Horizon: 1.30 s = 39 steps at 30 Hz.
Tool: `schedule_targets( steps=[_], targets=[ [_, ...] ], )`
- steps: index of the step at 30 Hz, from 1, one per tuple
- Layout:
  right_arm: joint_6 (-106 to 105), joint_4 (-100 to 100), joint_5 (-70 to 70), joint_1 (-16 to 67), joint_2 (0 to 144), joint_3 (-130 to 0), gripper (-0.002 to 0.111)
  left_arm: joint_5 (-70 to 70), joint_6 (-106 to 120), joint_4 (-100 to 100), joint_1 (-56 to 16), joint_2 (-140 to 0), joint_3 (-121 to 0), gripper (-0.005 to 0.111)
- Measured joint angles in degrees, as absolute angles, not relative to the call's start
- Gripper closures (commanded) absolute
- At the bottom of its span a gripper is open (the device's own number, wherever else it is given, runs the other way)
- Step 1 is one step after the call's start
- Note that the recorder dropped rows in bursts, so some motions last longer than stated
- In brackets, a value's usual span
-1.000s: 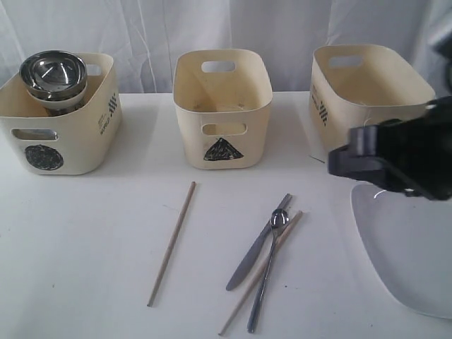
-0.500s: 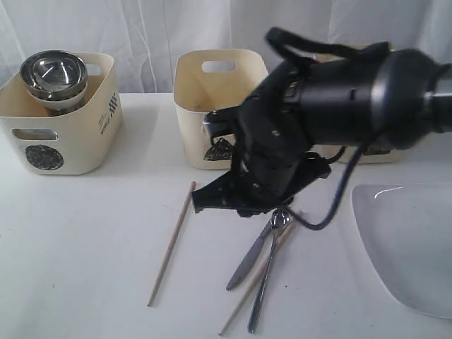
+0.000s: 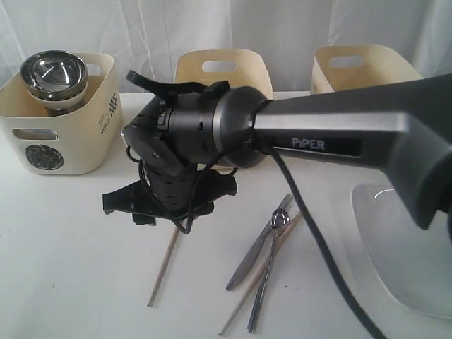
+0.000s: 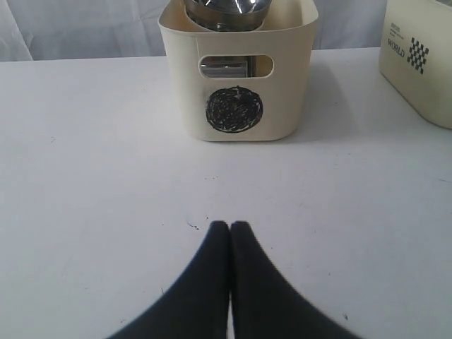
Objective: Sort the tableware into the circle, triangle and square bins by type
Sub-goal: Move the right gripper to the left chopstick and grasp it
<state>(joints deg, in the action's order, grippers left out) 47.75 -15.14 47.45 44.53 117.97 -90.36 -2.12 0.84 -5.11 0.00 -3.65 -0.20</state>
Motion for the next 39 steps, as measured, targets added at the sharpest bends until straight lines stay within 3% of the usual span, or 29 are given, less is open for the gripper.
schedule_targets(
  steps=[23, 26, 31, 39],
  targets=[
    [54.39, -9.31, 41.36, 42.30, 125.55, -90.68, 0.060, -2.12, 0.81, -5.11, 0.00, -3.65, -0.20, 0.107],
    [54.39, -9.01, 41.42, 42.30, 125.69, -90.81, 0.070, -2.12, 0.81, -5.11, 0.00, -3.65, -0.20, 0.107],
    [54.39, -9.44, 41.52, 42.30, 126.29, -91.21, 0.106, -2.12, 0.81, -5.11, 0.00, -3.65, -0.20, 0.107],
    [46.00, -9.73, 42.08, 42.30, 126.69, -91.35, 0.108, -2.12, 0.81, -5.11, 0.00, -3.65, -0.20, 0.107]
  ],
)
